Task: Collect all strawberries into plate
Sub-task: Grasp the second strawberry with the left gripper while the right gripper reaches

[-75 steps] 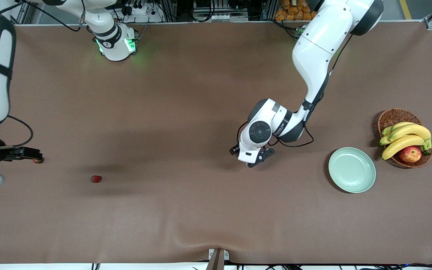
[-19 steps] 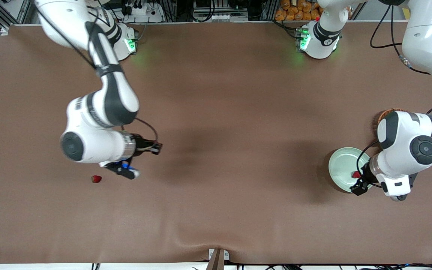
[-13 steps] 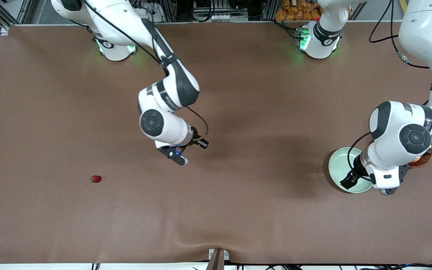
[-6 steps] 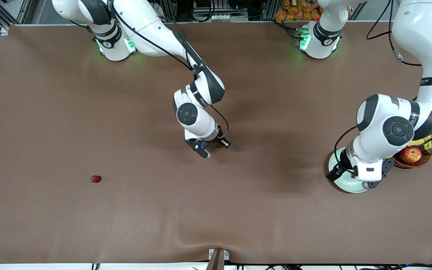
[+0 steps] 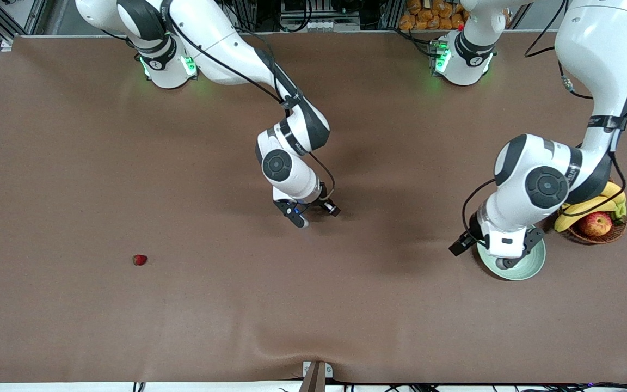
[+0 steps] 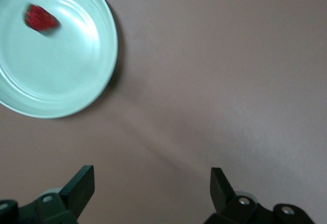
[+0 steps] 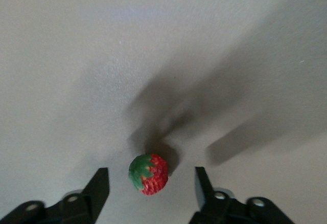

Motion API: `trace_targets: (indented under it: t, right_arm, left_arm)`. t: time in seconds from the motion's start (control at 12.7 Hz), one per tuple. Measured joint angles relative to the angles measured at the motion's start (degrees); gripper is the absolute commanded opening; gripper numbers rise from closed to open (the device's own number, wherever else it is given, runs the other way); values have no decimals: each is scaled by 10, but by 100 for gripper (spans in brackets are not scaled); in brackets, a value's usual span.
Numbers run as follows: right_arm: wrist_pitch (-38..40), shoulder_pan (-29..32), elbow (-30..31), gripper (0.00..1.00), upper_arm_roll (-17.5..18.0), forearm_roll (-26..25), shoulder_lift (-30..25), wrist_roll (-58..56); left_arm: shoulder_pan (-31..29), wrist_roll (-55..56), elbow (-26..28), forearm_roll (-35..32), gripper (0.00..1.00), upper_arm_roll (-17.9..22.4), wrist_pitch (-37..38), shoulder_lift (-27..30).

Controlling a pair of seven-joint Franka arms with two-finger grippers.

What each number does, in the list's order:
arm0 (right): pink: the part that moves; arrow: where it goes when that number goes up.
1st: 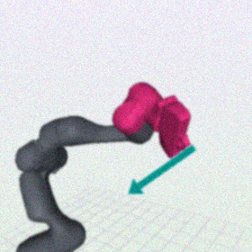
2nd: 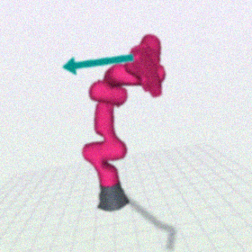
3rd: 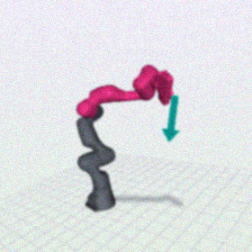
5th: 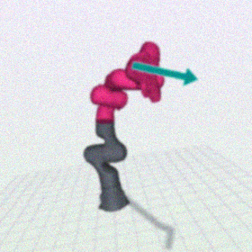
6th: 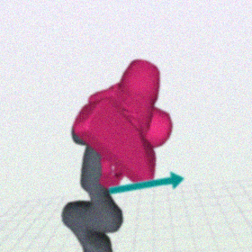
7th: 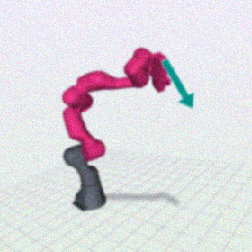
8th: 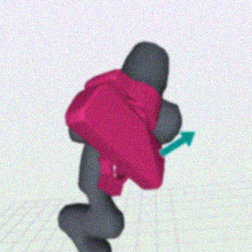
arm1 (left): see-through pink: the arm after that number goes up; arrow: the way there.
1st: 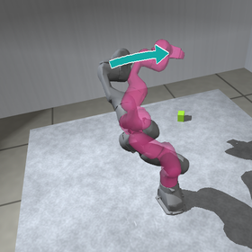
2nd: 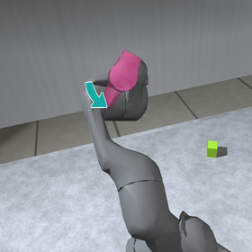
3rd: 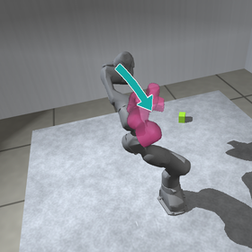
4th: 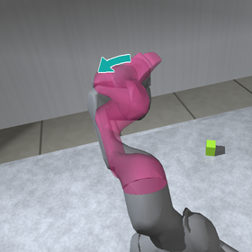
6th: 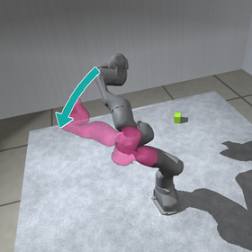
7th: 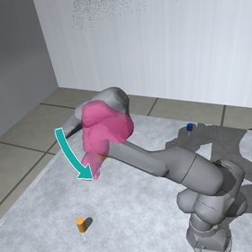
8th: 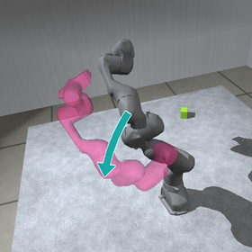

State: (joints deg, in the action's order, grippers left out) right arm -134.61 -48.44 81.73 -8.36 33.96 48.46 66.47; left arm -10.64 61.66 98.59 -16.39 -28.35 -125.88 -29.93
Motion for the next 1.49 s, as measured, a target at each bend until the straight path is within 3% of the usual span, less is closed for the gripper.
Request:
trace_targets:
  t: [0.24,0.47,0.79,0.94,1.18,1.49]
  right_arm:
    - [117,62,-26,100,-3,-16,-53,-2]
    - [203,129,-35,100,5,-69,-117,-22]
    - [267,246,-34,100,42,-94,-148,-168]
    - [297,308,-34,100,53,-149,-149,-273]
    - [301,369,-25,100,57,-245,-147,-431]
    - [222,412,-20,100,33,-266,-104,-596]
  left_arm:
    - [34,-1,-4,0,100,-1,-4,-19]
    - [104,-4,-32,0,100,-3,-8,-52]
    - [244,-4,-85,-2,100,11,-10,-106]
    - [305,-8,-110,-4,100,31,-10,-128]
    - [348,-64,-139,-8,100,54,-10,-160]
    - [379,-101,-149,-9,100,84,-11,-181]
